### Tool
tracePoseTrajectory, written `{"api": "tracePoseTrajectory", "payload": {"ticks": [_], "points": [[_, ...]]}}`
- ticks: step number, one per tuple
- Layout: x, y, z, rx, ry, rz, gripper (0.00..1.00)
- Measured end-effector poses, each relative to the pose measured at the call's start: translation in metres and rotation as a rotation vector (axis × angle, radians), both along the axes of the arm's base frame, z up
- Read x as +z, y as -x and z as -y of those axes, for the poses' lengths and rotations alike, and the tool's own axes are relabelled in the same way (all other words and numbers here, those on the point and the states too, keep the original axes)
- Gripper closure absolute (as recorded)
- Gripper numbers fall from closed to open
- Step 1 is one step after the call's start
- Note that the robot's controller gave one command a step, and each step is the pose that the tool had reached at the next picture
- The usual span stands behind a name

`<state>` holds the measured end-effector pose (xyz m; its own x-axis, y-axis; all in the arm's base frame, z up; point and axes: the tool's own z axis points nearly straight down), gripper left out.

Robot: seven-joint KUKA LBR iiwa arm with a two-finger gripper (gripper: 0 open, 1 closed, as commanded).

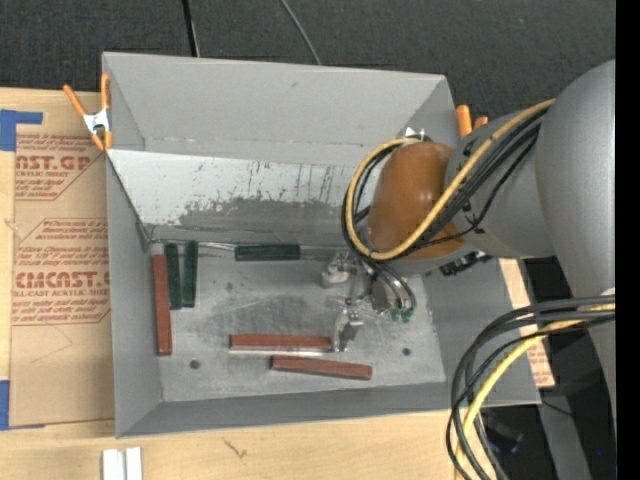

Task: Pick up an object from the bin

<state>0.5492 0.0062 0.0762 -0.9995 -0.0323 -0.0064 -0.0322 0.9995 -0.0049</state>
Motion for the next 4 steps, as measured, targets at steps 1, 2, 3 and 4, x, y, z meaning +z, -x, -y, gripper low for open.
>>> {"api": "tracePoseTrajectory", "payload": {"ticks": [1, 2, 3, 4], "points": [[0.0002, 0.0238, -0.0374, -0.073, -0.006, 0.003, 1.00], [-0.0023, 0.0253, -0.0374, -0.074, -0.006, 0.001, 0.00], [-0.0023, 0.0252, -0.0374, -0.074, -0.006, 0.001, 0.00], [-0.0024, 0.0244, -0.0368, -0.060, -0.006, 0.000, 0.00]]}}
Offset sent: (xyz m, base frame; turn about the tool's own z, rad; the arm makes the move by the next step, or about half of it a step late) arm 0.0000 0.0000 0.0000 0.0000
